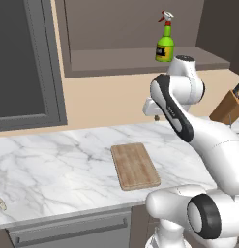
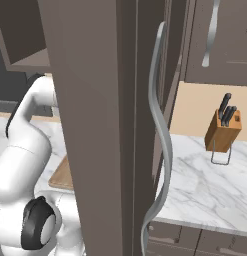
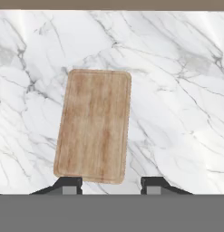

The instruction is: Grab the spray bottle from the cabinet, then place it next to the cutting board for sanitizing. Then grab the dish brush from the countertop next to the sink and place it next to the cutting board.

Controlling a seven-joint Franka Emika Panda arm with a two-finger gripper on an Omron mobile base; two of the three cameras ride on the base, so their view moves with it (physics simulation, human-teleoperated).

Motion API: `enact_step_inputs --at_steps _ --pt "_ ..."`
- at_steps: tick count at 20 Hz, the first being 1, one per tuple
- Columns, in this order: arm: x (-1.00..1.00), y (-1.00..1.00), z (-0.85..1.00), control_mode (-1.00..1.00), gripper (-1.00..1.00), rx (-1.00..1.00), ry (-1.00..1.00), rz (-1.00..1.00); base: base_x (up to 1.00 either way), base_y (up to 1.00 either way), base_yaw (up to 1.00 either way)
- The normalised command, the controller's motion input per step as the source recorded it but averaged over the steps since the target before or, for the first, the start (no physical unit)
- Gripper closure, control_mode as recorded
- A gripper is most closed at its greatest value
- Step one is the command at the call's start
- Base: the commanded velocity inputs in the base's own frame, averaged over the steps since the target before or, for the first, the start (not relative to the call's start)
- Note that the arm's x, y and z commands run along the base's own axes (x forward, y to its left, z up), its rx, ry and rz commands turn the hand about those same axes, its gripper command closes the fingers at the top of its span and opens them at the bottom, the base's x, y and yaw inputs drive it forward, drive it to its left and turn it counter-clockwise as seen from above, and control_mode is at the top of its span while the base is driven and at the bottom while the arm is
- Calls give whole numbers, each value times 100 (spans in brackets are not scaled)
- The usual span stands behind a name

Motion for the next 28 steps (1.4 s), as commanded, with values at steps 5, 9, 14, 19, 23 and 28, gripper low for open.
enact_step_inputs --at_steps 5,9,14,19,23,28 --pt "-31 0 -2 -100 -100 0 -6 0 0 0 0" --pt "-57 0 6 -100 -100 0 -15 0 0 0 0" --pt "-62 -1 66 -100 -100 0 -32 0 0 0 0" --pt "-56 -6 82 -100 -100 0 -29 0 0 0 0" --pt "-41 -13 76 -100 -100 0 -25 -1 0 0 0" --pt "-20 -20 63 -100 -100 0 -35 -6 0 0 0"
